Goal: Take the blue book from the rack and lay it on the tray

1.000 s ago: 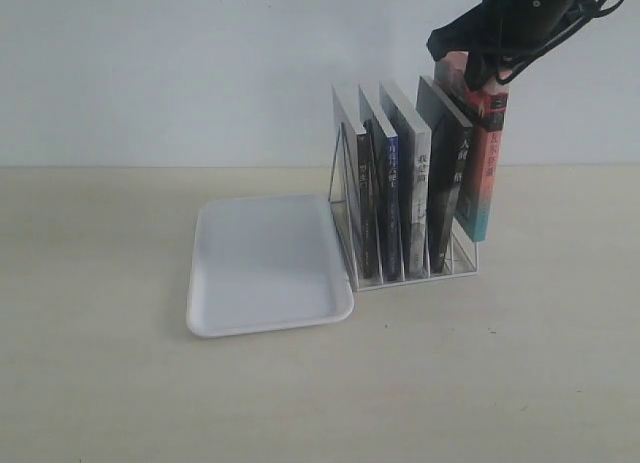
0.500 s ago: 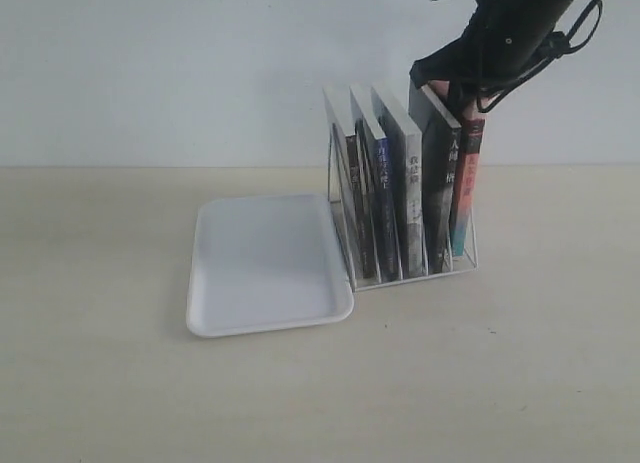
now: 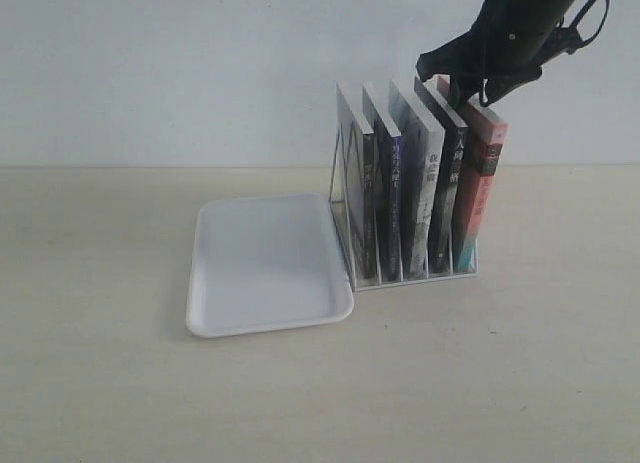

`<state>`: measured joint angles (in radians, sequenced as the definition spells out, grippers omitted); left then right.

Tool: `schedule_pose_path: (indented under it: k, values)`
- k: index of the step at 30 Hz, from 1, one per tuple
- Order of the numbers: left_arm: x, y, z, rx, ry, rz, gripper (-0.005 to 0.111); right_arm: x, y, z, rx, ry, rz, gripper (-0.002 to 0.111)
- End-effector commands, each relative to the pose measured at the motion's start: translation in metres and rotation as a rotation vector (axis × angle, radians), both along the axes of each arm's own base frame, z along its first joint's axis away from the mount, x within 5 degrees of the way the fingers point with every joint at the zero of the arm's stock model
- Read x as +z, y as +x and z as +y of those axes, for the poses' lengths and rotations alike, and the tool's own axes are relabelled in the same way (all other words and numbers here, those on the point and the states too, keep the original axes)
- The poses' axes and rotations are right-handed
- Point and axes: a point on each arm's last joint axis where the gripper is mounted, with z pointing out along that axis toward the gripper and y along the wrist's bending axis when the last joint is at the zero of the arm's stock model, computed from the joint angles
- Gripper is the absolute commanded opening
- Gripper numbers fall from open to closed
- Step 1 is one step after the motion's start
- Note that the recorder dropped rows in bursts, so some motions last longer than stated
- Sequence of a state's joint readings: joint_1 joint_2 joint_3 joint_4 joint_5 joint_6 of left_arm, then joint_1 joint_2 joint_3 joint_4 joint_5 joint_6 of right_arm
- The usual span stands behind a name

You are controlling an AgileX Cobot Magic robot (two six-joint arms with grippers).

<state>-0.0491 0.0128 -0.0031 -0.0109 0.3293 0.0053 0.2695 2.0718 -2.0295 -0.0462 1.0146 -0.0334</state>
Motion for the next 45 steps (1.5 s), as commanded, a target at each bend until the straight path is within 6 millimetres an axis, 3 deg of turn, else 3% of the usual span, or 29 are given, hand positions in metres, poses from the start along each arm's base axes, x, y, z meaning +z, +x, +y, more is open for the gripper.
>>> schedule_pose_path:
  k: [1,8,12,24,39,42,45]
  values:
    - [0.0,0.0,0.0,0.003,0.003,-0.016,0.004,0.014,-0.006,-0.003,-0.011,0.002,-0.011,0.048]
    - [0.0,0.0,0.0,0.003,0.003,-0.016,0.004,0.052,-0.024,-0.006,-0.043,0.075,-0.081,0.048]
    - [0.0,0.0,0.0,0.003,0.003,-0.016,0.004,0.062,-0.034,-0.002,-0.031,0.156,-0.059,0.048]
    - [0.0,0.0,0.0,0.003,0.003,-0.016,0.004,0.036,-0.032,0.018,0.035,0.132,0.058,0.048]
    - [0.0,0.0,0.0,0.003,0.003,-0.016,0.004,0.01,-0.022,0.018,0.026,0.071,0.122,0.048]
    - [0.0,0.0,0.0,0.003,0.003,-0.016,0.004,0.008,-0.02,0.017,0.023,0.054,0.118,0.044]
    - [0.0,0.0,0.0,0.003,0.003,-0.016,0.004,0.007,-0.02,0.016,0.02,0.055,0.12,0.032]
